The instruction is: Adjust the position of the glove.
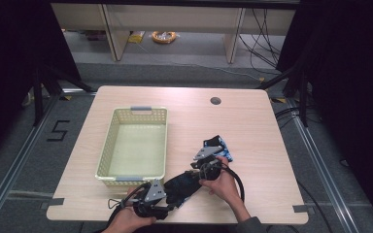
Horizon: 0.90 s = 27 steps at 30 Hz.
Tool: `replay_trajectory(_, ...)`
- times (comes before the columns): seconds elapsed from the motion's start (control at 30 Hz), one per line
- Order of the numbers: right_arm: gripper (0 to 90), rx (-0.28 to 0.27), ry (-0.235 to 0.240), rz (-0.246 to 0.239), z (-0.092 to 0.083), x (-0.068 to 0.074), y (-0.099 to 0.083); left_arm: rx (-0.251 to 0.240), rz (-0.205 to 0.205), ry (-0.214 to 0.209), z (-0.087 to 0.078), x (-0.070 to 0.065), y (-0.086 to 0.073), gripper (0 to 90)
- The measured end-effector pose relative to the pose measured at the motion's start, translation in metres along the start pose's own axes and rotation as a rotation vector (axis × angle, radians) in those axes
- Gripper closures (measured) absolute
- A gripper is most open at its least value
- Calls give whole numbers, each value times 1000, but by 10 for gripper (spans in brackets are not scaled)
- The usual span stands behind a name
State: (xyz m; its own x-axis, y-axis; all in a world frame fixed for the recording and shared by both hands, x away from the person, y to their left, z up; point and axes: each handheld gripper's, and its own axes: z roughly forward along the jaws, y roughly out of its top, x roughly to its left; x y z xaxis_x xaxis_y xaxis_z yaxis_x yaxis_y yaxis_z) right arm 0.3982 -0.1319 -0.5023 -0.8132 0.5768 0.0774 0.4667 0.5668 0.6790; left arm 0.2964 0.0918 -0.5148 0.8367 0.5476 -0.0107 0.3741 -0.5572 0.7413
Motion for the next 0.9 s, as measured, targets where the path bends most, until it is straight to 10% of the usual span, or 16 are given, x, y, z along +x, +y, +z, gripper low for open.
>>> replay_trajectory(0.57,867,-38,57,87,-8,-1,-10,26,84,24,-4,-1,4,811)
replay_trajectory(0.9,868,-166,27,184,-66,12,-29,-39,104,40,-11,0,19,815)
